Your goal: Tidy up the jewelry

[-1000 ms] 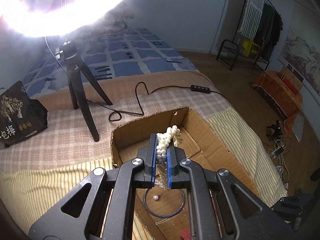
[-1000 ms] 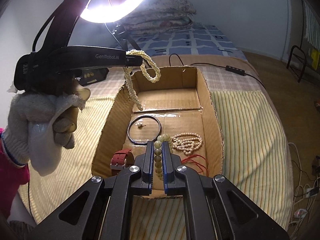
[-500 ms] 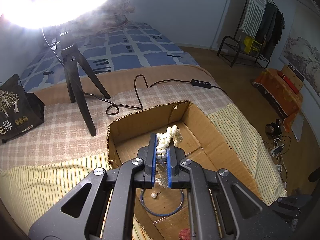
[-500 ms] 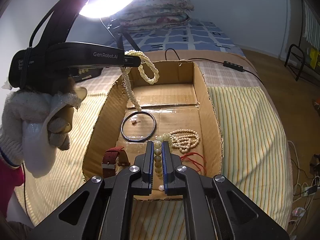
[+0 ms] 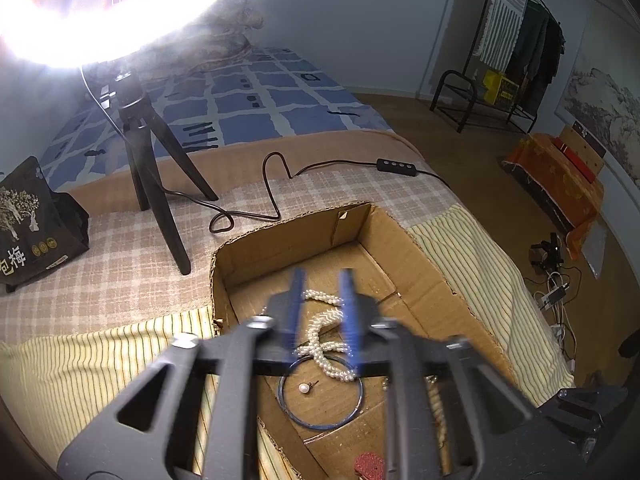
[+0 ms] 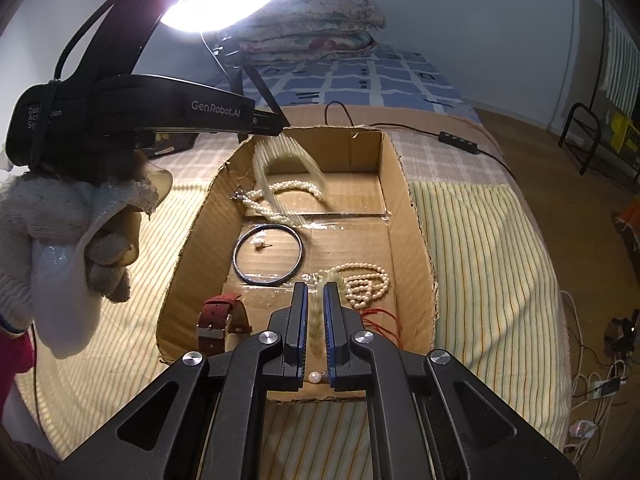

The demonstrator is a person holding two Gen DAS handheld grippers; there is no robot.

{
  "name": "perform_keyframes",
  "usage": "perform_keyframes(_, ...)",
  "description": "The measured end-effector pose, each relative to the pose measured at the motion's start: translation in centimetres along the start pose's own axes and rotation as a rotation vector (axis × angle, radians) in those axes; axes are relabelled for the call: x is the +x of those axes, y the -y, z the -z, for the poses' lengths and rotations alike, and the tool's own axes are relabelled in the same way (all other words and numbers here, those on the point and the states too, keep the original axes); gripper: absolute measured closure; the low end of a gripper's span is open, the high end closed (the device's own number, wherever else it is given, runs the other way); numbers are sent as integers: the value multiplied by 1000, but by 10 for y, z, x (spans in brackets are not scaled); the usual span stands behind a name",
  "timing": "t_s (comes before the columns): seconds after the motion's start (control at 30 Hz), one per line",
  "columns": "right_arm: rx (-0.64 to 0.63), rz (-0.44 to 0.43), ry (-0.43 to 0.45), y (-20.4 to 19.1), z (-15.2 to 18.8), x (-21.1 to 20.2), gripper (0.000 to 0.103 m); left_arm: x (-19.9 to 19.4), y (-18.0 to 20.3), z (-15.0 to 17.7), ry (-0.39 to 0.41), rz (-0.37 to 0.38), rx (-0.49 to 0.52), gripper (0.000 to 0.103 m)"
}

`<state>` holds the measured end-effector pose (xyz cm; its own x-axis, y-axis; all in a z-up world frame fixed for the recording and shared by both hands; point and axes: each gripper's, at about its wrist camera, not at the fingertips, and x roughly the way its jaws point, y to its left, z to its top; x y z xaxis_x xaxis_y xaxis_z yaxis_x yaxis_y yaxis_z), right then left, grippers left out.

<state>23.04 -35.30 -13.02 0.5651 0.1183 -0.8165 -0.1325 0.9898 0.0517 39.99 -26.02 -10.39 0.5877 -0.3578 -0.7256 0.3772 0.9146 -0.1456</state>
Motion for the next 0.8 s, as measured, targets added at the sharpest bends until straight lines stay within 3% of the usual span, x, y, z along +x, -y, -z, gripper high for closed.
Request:
perform_keyframes(0.03, -8, 14, 2, -2, 0, -1, 91, -2, 0, 0, 11, -2, 3, 53)
perform_keyframes(0.13, -24, 39, 20, -6, -1, -4, 58, -8, 1, 0, 25, -13, 15, 52)
perform_keyframes(0.33, -51, 76, 35, -13, -5, -10, 54, -17, -2, 1, 29, -12, 7, 52)
perform_keyframes(0.43, -60, 102, 53, -17, -5, -17, 41, -24, -2, 1, 36, -13, 8, 52)
perform_keyframes(0.7, -72, 132, 77, -28, -8, -34, 38, -46, -3, 2, 55, -14, 3, 52)
perform_keyframes(0.8, -81, 145, 92, -32, -8, -41, 33, -56, -3, 2, 69, -18, 4, 42)
